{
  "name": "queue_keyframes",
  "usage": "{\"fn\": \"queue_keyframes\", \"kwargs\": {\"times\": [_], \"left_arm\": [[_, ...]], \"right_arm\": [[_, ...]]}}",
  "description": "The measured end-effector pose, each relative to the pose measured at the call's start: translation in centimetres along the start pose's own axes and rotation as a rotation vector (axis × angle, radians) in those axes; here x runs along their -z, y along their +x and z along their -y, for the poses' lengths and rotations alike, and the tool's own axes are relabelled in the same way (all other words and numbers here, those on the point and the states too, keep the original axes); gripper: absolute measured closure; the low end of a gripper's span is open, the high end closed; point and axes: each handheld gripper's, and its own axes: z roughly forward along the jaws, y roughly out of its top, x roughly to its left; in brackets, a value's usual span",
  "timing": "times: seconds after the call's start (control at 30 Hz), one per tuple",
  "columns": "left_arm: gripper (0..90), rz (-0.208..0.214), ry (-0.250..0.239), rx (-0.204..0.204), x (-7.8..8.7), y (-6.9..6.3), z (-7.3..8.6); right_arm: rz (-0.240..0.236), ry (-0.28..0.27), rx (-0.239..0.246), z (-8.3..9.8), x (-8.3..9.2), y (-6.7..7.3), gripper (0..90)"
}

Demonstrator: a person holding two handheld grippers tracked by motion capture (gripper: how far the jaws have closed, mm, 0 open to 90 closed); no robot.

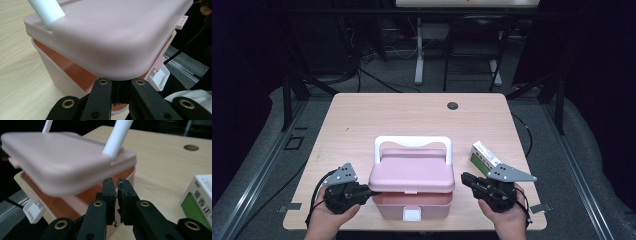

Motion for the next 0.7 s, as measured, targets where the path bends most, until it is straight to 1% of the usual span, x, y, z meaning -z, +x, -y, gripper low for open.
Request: {"fn": "queue_keyframes", "kwargs": {"times": [0.03,0.17,0.2,0.27,0.33,0.4,0.47,0.6,0.7], "left_arm": [[90.0,0.000,0.000,0.000,0.0,0.0,0.0],[89.9,-0.004,-0.005,-0.010,0.1,0.0,-0.2],[90.0,-0.006,-0.007,-0.008,0.1,-0.1,-0.3],[90.0,-0.005,-0.006,-0.013,0.2,0.0,-0.4],[90.0,-0.007,-0.008,-0.009,0.2,0.0,-0.5],[90.0,-0.007,-0.010,-0.019,0.2,0.0,-0.6],[90.0,-0.005,-0.013,-0.017,0.2,-0.1,-0.7],[90.0,-0.006,-0.013,-0.014,0.1,-0.2,-0.7],[90.0,0.000,-0.012,-0.018,0.1,-0.3,-0.7]], "right_arm": [[0.000,0.000,0.000,0.0,0.0,0.0,84.4],[-0.026,0.036,0.008,1.2,-0.8,0.4,88.7],[-0.045,0.040,0.012,1.4,-1.0,0.6,89.6],[-0.054,0.048,0.016,1.6,-1.2,0.9,89.8],[-0.066,0.052,0.011,1.9,-1.5,1.1,89.9],[-0.086,0.060,0.008,2.1,-2.0,1.3,89.9],[-0.109,0.068,0.006,2.3,-2.5,1.6,89.9],[-0.119,0.086,0.032,2.4,-3.2,2.3,89.9],[-0.128,0.090,0.038,2.4,-3.6,2.5,90.0]]}}
